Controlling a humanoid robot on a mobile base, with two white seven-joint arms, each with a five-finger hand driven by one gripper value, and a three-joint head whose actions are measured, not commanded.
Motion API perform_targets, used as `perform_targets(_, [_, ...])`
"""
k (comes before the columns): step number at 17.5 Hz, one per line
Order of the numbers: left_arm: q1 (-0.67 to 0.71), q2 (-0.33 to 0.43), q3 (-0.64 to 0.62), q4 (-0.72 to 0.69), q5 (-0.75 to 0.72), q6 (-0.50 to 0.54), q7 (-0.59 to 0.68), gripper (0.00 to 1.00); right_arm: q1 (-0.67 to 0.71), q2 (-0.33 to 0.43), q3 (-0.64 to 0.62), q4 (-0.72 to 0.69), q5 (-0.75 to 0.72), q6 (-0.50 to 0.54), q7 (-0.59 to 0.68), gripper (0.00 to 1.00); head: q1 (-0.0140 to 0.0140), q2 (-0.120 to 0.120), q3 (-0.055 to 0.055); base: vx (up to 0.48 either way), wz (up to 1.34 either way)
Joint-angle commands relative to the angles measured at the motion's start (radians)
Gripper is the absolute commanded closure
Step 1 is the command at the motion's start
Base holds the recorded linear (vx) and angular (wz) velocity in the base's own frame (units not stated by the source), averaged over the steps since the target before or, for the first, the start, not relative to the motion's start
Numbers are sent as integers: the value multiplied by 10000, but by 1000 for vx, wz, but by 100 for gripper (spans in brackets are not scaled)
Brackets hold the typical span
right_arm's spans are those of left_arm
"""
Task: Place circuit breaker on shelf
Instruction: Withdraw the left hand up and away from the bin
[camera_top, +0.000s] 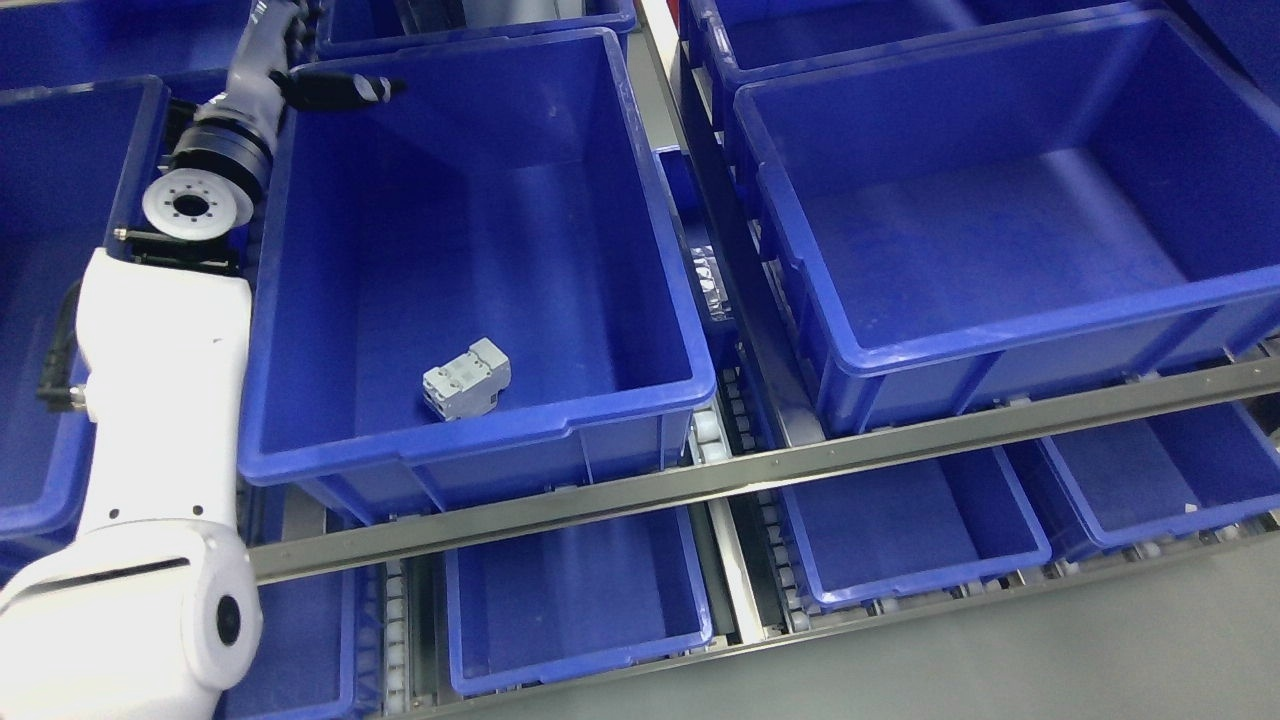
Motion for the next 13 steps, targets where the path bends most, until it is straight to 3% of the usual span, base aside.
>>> perform_targets(1, [1602, -874, 2080, -4811, 1193, 776, 598, 0, 2, -175, 199, 1, 1, 309, -12, 0, 0, 0, 0, -150, -34])
perform_targets(5, [3673, -874, 819, -6903, 1472, 1086, 968, 0, 2, -175, 199, 1, 1, 309, 3, 0, 0, 0, 0, -199, -48])
perform_targets(13, [3954, -874, 788, -6921, 1809, 1025, 907, 0, 2, -175, 199, 1, 1, 309, -12, 0, 0, 0, 0, -227, 52])
